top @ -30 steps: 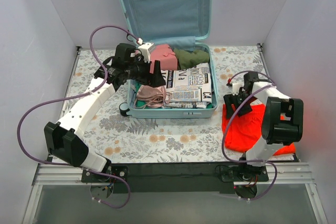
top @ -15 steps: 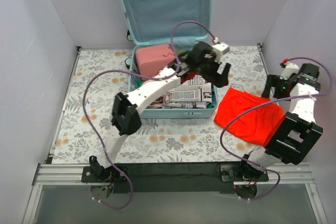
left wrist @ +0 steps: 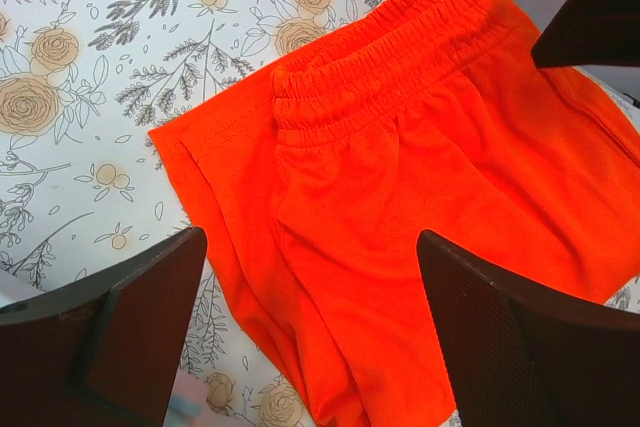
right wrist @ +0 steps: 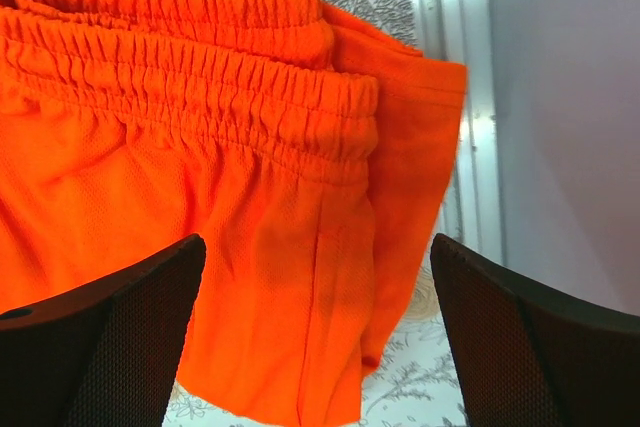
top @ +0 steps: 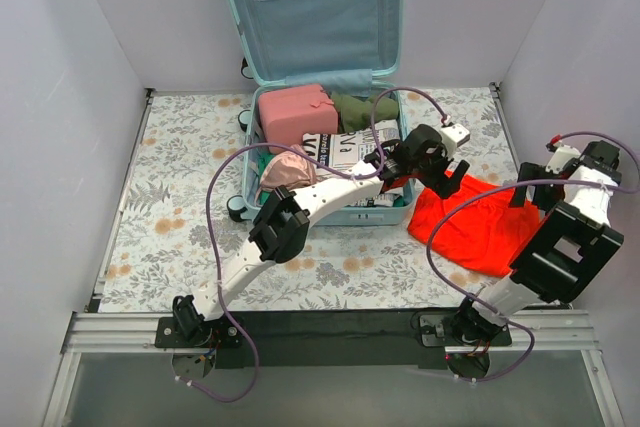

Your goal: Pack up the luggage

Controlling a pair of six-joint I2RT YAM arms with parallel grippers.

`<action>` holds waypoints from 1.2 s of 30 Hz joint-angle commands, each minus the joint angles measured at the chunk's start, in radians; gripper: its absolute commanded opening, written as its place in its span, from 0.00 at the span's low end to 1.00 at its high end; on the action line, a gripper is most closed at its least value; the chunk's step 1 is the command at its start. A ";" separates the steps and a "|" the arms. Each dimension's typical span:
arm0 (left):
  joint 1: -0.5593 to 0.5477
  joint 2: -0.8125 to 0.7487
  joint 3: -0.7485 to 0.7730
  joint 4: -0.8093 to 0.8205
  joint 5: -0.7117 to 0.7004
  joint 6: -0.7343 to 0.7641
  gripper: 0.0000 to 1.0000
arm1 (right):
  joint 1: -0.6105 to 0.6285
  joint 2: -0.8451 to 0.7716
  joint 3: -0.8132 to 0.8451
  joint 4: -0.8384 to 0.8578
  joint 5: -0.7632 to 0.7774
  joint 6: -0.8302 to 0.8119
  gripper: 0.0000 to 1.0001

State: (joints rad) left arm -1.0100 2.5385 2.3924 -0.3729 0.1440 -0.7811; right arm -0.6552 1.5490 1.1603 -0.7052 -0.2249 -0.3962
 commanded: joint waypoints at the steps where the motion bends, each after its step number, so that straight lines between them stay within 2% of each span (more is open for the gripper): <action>1: 0.011 -0.089 -0.050 0.034 -0.040 0.022 0.86 | -0.004 0.055 -0.042 0.006 -0.048 0.010 0.98; 7: 0.004 -0.141 -0.113 0.028 -0.035 0.010 0.86 | -0.003 0.144 -0.093 0.067 -0.011 0.042 0.98; 10: 0.004 -0.164 -0.125 0.028 -0.043 0.009 0.86 | 0.006 0.178 -0.114 0.050 0.022 -0.001 0.91; 11: 0.004 -0.170 -0.125 0.025 -0.044 0.009 0.86 | 0.008 0.183 -0.131 0.043 0.039 -0.041 0.85; 14: 0.004 -0.185 -0.116 0.012 -0.040 0.011 0.86 | 0.009 0.160 -0.198 0.015 0.135 -0.181 0.77; 18: 0.002 -0.207 -0.114 -0.012 -0.018 -0.013 0.86 | 0.003 0.062 -0.302 0.023 0.212 -0.378 0.76; 21: 0.002 -0.231 -0.116 -0.032 -0.008 -0.032 0.86 | -0.003 -0.010 -0.320 0.023 0.210 -0.443 0.78; 24: 0.004 -0.257 -0.114 -0.041 0.002 -0.033 0.86 | -0.003 -0.040 -0.257 0.004 0.176 -0.408 0.86; 26: 0.002 -0.279 -0.108 -0.053 0.000 -0.027 0.86 | -0.004 -0.043 -0.171 -0.040 0.183 -0.334 0.90; 29: 0.002 -0.300 -0.110 -0.066 0.006 -0.027 0.87 | -0.017 -0.059 -0.126 -0.089 0.211 -0.199 0.93; 32: 0.002 -0.322 -0.113 -0.075 0.011 -0.030 0.86 | -0.040 -0.093 -0.131 -0.131 0.220 -0.077 0.98; 34: 0.002 -0.330 -0.113 -0.073 0.011 -0.029 0.87 | -0.046 -0.104 -0.151 -0.132 0.243 -0.034 0.98; 36: 0.002 -0.330 -0.108 -0.073 0.011 -0.029 0.87 | -0.052 -0.096 -0.178 -0.120 0.196 0.003 0.98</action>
State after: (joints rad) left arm -1.0080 2.3035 2.2795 -0.4389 0.1452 -0.8089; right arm -0.6952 1.4643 1.0016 -0.7807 -0.0086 -0.5167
